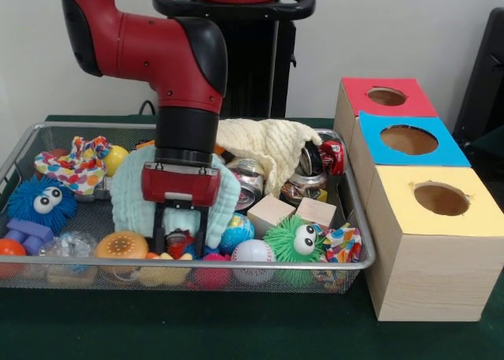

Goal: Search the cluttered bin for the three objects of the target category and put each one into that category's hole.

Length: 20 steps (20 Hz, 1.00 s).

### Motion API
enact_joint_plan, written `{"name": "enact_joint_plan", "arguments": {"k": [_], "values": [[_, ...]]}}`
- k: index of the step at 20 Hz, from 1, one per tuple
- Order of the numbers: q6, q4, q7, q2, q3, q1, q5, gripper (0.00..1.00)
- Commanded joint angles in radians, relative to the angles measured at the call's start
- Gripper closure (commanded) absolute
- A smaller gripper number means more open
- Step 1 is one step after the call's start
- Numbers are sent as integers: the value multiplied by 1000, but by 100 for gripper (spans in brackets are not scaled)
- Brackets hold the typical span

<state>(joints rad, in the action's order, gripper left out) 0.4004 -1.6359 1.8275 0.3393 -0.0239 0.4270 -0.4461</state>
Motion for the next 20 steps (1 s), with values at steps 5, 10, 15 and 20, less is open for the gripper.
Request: {"name": "enact_joint_plan", "arguments": {"k": [5, 10, 15, 20], "values": [[-80, 45, 101, -24, 43, 72, -42, 0], [18, 47, 124, -52, 31, 50, -18, 0], [65, 30, 145, -48, 26, 41, 5, 0], [67, 24, 156, -46, 48, 55, -7, 0]]}}
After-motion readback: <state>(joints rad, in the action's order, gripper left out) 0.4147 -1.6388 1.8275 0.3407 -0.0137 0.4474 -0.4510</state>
